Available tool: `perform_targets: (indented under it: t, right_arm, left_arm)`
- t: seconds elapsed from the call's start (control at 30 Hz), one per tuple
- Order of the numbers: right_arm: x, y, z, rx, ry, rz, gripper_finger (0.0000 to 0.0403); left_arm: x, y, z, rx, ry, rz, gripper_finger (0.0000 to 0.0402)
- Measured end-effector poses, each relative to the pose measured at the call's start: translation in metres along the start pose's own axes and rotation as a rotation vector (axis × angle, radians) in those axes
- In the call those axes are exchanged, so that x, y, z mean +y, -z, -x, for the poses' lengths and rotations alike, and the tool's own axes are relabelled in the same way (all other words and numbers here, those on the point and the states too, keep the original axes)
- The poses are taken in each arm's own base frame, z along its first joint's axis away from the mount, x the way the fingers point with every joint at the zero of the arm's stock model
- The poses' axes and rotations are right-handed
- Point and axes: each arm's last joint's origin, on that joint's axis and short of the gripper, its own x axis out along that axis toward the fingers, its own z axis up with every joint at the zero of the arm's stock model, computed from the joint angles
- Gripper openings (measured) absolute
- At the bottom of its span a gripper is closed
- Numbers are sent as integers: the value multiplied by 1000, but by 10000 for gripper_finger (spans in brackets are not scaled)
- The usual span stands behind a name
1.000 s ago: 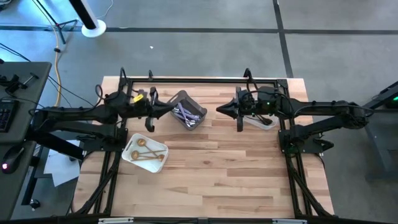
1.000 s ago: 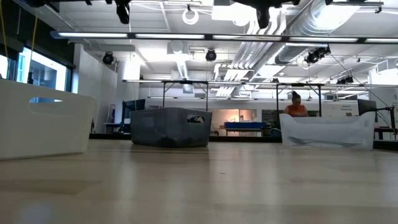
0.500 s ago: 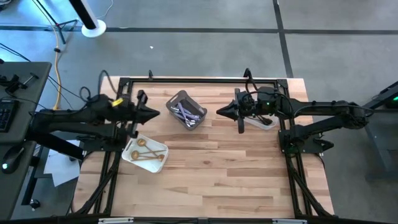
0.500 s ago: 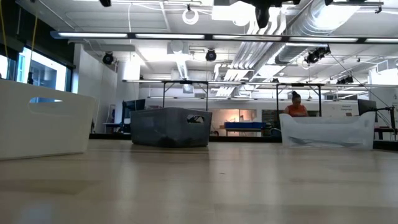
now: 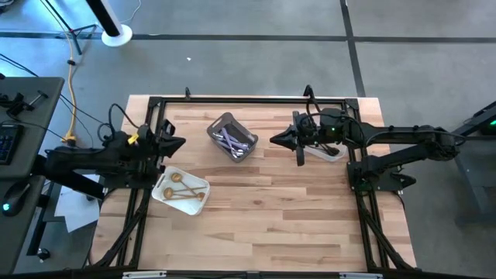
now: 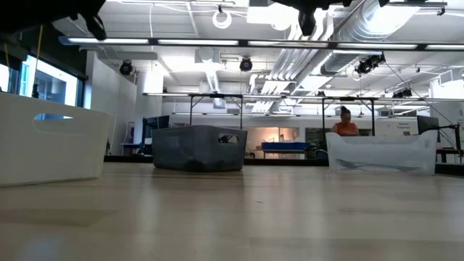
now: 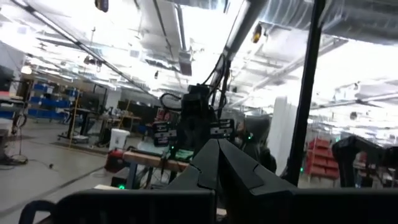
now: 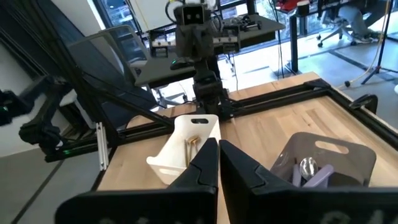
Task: Sort silverware by color (type)
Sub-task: Return to Home Position
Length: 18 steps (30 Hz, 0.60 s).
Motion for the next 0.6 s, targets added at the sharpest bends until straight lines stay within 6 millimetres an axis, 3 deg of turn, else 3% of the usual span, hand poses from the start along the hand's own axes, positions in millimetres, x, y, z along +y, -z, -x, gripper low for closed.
perform_targets:
  t: [0.27,0.6]
  right_arm:
    - [-1,0,0,0,3,-39,0]
    - [-6,-1,1,-7,23,-94,0]
  left_arm:
    - [8,34,19,-35,-14,54,0]
    - [8,38,20,15,0,39,0]
